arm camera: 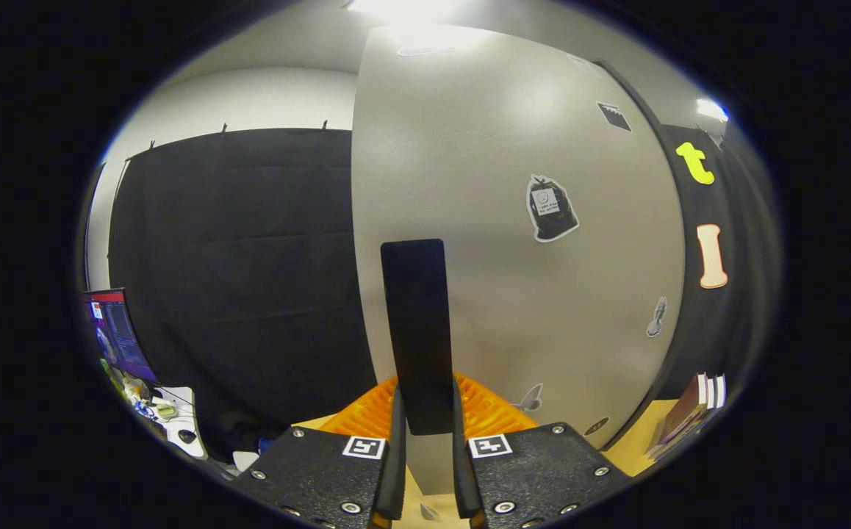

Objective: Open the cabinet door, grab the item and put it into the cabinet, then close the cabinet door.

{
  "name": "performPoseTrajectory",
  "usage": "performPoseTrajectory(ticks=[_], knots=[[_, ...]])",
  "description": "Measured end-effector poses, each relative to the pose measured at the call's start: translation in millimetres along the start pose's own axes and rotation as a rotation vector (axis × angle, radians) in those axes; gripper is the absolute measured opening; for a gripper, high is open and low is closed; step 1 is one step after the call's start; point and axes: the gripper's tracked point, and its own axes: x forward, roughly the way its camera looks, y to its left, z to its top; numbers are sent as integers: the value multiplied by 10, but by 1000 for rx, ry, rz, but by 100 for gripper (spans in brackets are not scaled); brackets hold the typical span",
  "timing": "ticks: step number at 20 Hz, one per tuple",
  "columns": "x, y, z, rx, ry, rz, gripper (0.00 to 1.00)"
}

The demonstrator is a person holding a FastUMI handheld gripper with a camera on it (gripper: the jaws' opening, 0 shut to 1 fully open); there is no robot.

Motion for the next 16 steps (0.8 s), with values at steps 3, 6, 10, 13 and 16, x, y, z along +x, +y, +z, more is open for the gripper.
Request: performPoseTrajectory(ticks=[3, 6, 10, 13, 16], knots=[[-67, -16, 0, 0, -5, 10, 27], [-124, -39, -4, 1, -7, 18, 27], [-210, -69, -6, 5, -14, 31, 27], [-290, -85, -12, 0, -20, 38, 27], [-377, -112, -14, 0, -25, 40, 27]])
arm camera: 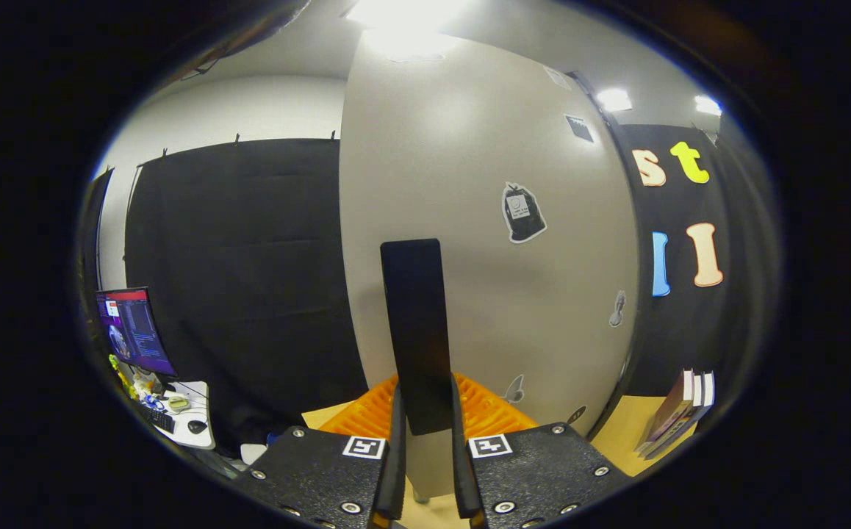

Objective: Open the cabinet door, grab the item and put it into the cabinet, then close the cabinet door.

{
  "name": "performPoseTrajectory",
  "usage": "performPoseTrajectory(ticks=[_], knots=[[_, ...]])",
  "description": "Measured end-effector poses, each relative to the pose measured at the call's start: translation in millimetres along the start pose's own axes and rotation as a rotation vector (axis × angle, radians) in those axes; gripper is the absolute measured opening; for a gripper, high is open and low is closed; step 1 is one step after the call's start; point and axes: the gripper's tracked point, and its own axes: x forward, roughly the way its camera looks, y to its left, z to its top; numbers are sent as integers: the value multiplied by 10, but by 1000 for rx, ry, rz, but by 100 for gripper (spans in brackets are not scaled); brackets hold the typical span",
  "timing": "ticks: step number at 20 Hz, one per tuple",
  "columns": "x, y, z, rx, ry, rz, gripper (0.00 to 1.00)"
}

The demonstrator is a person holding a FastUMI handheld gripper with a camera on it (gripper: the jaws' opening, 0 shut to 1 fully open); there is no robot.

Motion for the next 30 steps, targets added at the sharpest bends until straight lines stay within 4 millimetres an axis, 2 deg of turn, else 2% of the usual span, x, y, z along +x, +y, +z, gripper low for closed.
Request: performPoseTrajectory(ticks=[8, 10, 13, 16, 20, 22, 25, 30], knots=[[-202, -152, -3, 60, -21, -61, 31], [-250, -210, -22, 93, -28, -102, 34], [-351, -338, -12, 95, -57, -198, 45], [-481, -435, 19, 82, -88, -290, 50], [-616, -741, -10, 46, -111, -440, 58], [-696, -788, -131, 54, -106, -509, 66], [-896, -735, -488, 45, -89, -617, 88], [-1051, -375, -1307, 124, -78, -813, 90]])
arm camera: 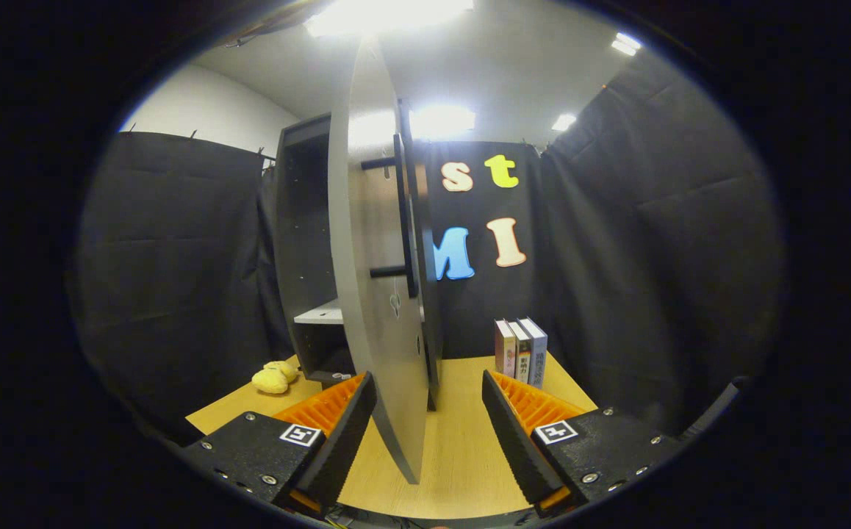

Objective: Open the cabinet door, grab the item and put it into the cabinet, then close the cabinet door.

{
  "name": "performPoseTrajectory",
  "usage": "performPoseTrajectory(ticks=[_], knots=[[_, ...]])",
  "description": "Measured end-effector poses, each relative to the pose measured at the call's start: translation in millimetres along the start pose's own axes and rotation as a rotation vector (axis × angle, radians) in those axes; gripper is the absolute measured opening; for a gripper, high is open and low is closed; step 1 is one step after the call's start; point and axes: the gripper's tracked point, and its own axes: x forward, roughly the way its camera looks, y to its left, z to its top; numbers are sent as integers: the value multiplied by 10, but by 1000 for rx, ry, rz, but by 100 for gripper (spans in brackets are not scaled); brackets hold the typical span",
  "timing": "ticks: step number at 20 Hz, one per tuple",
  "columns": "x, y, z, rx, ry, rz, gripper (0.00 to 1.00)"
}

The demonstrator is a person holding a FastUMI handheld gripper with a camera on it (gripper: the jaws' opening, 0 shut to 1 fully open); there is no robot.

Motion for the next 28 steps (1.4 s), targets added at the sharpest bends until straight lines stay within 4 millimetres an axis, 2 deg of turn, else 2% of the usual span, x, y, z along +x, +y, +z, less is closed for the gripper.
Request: performPoseTrajectory(ticks=[3, 6, 9, 12, 15, 18, 19, 22, 24, 25, 27, 28], knots=[[-172, 80, -537, 46, -23, -124, 90], [-229, 422, -1224, 117, -22, -170, 91], [-99, 899, -1886, 139, 8, -150, 93], [147, 1356, -2404, 119, 35, -95, 94], [444, 1680, -2849, 107, 83, -56, 94], [779, 1989, -3114, 161, 107, 8, 94], [932, 2042, -3249, 145, 121, 7, 94], [1207, 2147, -3485, 96, 166, 37, 91], [1248, 2174, -3474, 120, 188, 84, 73], [1239, 2136, -3417, 120, 183, 81, 57], [1293, 2117, -3365, 98, 178, 82, 45], [1285, 2100, -3325, 91, 183, 86, 45]])
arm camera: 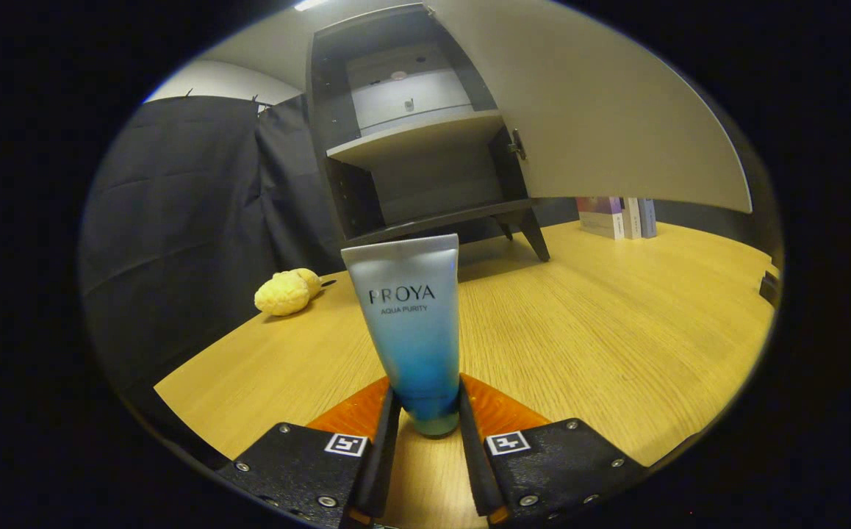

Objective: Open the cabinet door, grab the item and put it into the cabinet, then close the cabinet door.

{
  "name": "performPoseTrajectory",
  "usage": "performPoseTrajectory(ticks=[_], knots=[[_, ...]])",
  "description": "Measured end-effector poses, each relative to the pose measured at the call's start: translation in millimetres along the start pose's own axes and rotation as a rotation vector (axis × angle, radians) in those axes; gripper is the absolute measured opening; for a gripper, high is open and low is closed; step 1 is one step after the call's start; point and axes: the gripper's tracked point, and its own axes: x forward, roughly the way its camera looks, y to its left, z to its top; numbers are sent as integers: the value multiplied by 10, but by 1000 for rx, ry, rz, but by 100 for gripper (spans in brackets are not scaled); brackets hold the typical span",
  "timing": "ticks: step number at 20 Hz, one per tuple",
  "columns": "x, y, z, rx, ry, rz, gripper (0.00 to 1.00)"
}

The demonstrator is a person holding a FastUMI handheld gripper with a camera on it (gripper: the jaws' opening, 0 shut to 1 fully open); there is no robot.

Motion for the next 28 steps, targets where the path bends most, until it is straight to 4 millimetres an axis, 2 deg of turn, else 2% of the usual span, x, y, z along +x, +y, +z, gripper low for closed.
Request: performPoseTrajectory(ticks=[4, 10, 18, 20, 25, 28], knots=[[-153, -16, 407, -27, 16, 20, 44], [-337, 119, 1377, -100, 7, 35, 44], [-531, 421, 2470, -215, -29, 24, 44], [-482, 510, 2730, -239, -45, 29, 44], [-323, 690, 3547, -263, -116, 30, 44], [-145, 700, 3878, -275, -134, 17, 44]])
